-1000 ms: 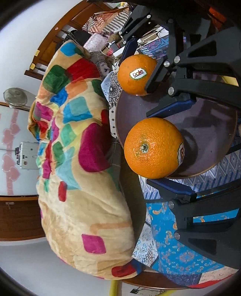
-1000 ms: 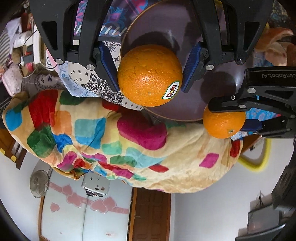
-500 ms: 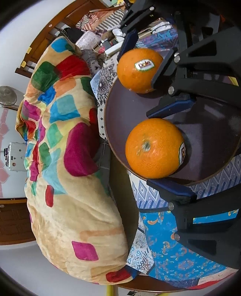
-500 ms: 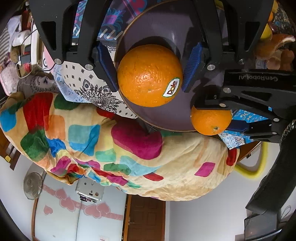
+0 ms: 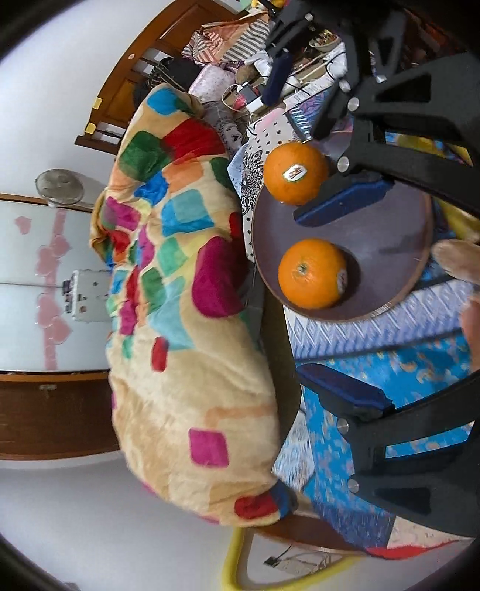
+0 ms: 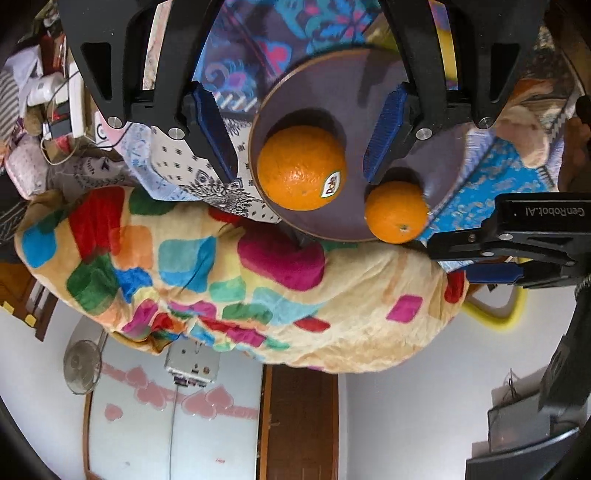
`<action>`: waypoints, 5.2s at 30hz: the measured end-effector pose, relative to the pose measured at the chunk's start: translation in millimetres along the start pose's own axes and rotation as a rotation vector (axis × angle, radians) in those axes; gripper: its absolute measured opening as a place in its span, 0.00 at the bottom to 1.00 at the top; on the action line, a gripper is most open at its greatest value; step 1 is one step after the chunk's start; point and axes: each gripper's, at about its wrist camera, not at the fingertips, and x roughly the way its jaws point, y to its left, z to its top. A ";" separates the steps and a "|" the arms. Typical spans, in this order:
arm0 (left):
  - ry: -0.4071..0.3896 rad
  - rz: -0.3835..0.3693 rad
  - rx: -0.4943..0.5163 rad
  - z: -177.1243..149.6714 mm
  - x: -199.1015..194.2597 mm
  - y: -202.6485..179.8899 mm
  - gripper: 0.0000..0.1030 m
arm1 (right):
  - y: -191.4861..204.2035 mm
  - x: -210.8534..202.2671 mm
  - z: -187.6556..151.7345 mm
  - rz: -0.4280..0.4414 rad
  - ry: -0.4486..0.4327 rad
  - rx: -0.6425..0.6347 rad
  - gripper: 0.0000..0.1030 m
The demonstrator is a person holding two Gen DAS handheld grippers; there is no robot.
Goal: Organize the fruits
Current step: 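Lower the left tool's orange onto the dark plate while the right tool sets its orange beside it, then grasp the small tangerine with the right tool while the left tool grasps the pink pomelo slice, then place the tangerine on the dark plate with the right tool while the left tool lays the pomelo slice there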
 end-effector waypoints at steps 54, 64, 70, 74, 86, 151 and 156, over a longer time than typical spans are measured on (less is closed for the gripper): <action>0.023 -0.071 0.036 -158.4 -50.0 -13.5 0.40 | 55.4 -76.0 -152.3 0.050 -0.061 0.071 0.33; 0.079 -0.054 0.072 -143.9 -23.1 -15.5 0.30 | 37.1 -77.8 -148.7 0.055 -0.075 0.096 0.33; 0.091 -0.029 0.114 -140.0 -10.2 -23.9 0.27 | 34.2 -73.0 -149.0 0.069 -0.078 0.107 0.33; 0.092 -0.034 0.119 -138.8 -6.1 -24.2 0.23 | 30.7 -70.9 -148.9 0.076 -0.074 0.113 0.33; 0.042 -0.051 0.091 -136.8 -30.5 -17.9 0.22 | 25.6 -77.6 -133.7 0.053 -0.109 0.106 0.33; 0.020 -0.047 0.191 -18.7 45.8 -73.1 0.23 | -1.1 16.9 -44.1 -0.009 0.001 -0.053 0.50; 0.007 -0.061 0.173 -23.5 25.9 -68.2 0.23 | 0.0 6.9 -43.7 -0.015 -0.014 -0.051 0.52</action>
